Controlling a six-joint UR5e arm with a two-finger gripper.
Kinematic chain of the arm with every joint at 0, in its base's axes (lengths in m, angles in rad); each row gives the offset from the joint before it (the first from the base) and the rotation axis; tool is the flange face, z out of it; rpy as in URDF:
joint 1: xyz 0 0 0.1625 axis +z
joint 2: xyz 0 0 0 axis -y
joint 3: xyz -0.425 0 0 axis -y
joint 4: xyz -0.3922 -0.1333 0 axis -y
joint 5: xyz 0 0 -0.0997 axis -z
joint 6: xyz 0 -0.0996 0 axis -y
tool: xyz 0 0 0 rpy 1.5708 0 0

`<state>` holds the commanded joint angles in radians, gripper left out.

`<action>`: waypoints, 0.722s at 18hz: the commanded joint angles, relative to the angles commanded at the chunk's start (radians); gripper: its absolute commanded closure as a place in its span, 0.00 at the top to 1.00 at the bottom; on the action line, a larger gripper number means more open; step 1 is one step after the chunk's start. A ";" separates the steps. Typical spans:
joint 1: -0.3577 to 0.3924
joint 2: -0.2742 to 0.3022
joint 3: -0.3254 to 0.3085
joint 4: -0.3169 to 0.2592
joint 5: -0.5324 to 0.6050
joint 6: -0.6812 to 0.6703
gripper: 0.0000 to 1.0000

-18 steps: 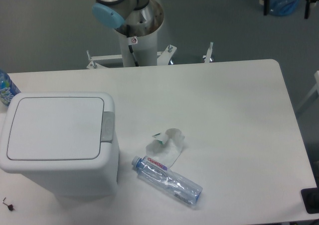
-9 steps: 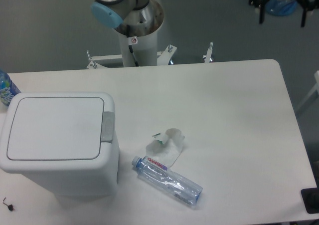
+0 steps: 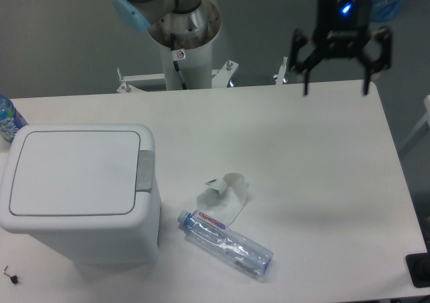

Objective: Open the trash can
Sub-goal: 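Move the open gripper down toward the hinged lid of the trash can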

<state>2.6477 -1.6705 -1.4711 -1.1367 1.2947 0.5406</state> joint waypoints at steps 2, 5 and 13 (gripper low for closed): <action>-0.034 -0.003 0.000 0.000 0.000 -0.123 1.00; -0.064 -0.006 -0.008 0.000 0.000 -0.237 1.00; -0.195 -0.035 -0.034 0.009 -0.002 -0.278 1.00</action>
<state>2.4529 -1.7058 -1.5048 -1.1276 1.2932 0.2623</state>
